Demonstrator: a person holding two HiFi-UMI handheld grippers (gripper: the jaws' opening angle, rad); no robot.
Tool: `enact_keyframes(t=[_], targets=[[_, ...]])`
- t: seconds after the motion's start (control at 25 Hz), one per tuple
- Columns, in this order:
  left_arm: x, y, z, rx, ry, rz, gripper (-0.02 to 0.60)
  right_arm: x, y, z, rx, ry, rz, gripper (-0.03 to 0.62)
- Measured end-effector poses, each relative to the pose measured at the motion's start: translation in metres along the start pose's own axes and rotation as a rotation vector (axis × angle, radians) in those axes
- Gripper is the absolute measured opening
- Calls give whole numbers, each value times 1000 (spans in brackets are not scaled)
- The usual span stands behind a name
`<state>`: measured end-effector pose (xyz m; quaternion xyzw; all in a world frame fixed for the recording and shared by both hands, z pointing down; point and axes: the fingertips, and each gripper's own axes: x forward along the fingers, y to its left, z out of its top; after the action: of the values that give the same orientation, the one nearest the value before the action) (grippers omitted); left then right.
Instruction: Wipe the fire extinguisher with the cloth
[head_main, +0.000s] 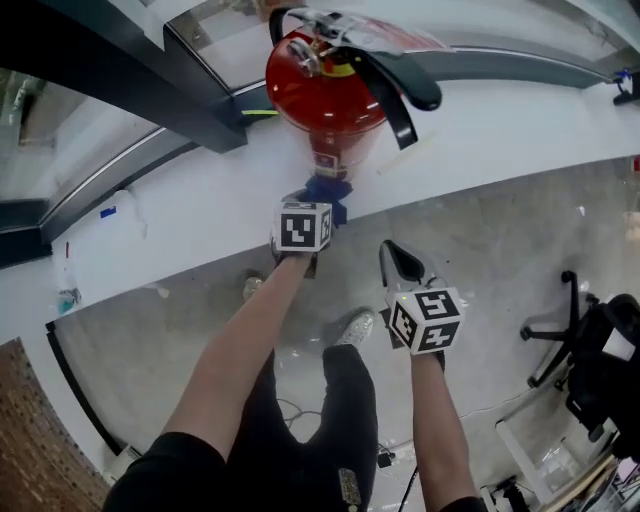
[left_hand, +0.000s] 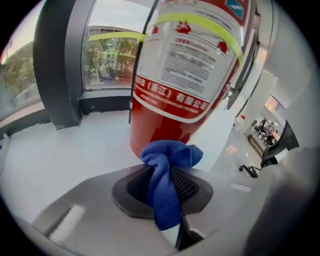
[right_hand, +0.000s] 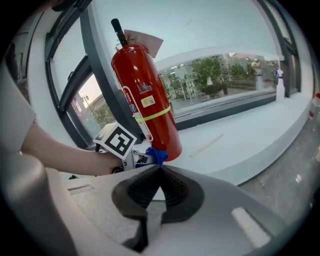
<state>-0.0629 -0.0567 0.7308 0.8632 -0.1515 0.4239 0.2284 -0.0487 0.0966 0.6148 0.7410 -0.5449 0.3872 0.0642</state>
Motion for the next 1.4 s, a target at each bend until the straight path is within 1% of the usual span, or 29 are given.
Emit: enact_keyframes(t=[0.12,0.16,0.24,0.36,0.48,0.64,0.72,0.76,0.84,0.92,1.04,1.16,1.28,1.36,1.4], targets=[[3,-29,-8,-94,-18,4,64,-22,-13,-11,-68,57,63,3],[5,-40,-6,-114,-31,4,64,-29,-20,-16,-90,77,76,3],[12,-59,5,-128,-62,1,64,-40,-39,-21,-110,101,80,3],[17,-80,21,-130,-99,-13,64,-46,-65,-25,-89,122,75,3],[14,-101,37,-114,-131,-50,64,-37,-78,-13,-77,123,99,3],[4,-124,54,-101,-162,-107,64,-13,-83,23,-160,118,176,3],[1,-134,60,-75,-163,-125,64,-2,-88,43,-199,120,209,3],[-1,-139,65,-58,-162,-130,64,3,-92,53,-200,115,227,6],[-6,-147,73,-27,-161,-143,64,10,-98,73,-178,98,257,50],[-10,-156,81,-1,-166,-153,64,15,-103,87,-197,98,275,120],[-14,-165,93,31,-182,-146,64,22,-108,91,-324,154,315,197],[-12,-176,103,29,-173,-128,64,22,-122,90,-398,187,382,233],[-12,-191,111,19,-150,-108,64,20,-132,91,-506,188,473,286],[-16,-195,121,6,-154,-77,64,21,-129,96,-601,177,550,308],[-17,-197,127,-14,-163,-58,66,21,-126,101,-650,167,587,313]])
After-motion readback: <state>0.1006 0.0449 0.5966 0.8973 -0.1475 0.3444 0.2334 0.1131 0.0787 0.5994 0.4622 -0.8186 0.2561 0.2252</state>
